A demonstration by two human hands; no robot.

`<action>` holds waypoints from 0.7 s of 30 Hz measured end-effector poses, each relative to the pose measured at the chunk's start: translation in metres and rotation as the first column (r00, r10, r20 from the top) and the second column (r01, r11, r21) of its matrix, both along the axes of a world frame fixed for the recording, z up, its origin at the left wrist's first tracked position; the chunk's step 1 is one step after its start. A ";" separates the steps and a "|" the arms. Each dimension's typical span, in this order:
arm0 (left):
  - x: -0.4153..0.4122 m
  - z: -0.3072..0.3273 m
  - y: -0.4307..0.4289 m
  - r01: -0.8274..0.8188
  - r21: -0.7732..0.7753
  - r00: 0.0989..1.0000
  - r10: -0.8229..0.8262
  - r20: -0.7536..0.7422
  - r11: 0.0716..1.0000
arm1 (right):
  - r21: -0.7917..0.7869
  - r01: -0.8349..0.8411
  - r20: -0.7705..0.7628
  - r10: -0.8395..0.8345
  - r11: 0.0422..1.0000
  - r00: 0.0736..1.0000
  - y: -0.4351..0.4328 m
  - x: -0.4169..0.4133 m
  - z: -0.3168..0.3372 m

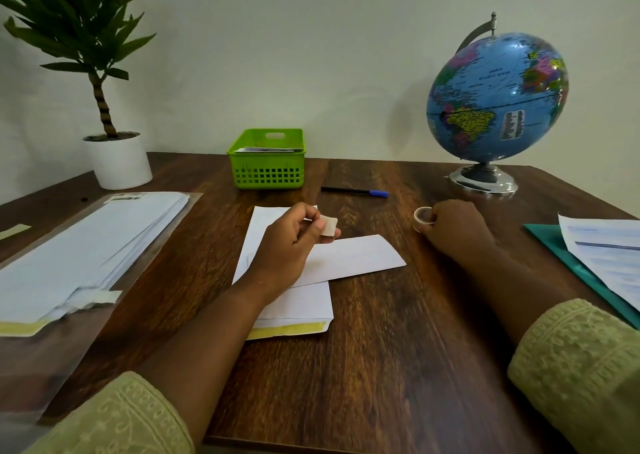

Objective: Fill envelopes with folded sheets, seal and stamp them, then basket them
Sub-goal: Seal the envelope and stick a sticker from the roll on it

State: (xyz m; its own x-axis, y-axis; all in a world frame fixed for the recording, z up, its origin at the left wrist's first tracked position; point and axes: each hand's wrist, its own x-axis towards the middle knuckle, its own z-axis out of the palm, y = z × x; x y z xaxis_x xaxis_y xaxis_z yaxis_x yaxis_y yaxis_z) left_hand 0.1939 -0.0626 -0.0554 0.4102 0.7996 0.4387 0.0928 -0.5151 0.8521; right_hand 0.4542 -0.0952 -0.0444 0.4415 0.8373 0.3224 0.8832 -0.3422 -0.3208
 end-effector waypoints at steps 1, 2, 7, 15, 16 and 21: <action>0.000 -0.001 0.000 -0.005 0.006 1.000 0.005 -0.018 1.000 | -0.001 0.005 -0.006 -0.005 1.000 1.000 0.001 0.000 0.000; 0.000 -0.001 0.001 -0.015 0.021 0.999 0.016 -0.042 1.000 | -0.011 0.009 -0.016 -0.009 1.000 1.000 0.002 -0.001 0.000; 0.001 0.000 -0.001 0.009 0.067 0.997 -0.004 -0.077 0.998 | -0.032 0.045 0.015 -0.044 0.998 0.999 -0.003 -0.006 0.006; -0.002 0.001 -0.005 0.055 0.239 0.986 -0.015 -0.166 0.970 | 0.075 -0.355 -0.676 0.309 0.932 0.669 -0.008 -0.076 0.023; -0.003 0.002 -0.006 0.059 0.296 0.985 -0.007 -0.174 0.953 | 0.048 -0.410 -0.754 0.302 0.911 0.583 -0.009 -0.081 0.022; -0.003 0.003 -0.007 0.053 0.488 0.976 0.060 -0.211 0.871 | 0.042 -0.503 -0.876 0.274 0.863 0.397 -0.007 -0.082 0.018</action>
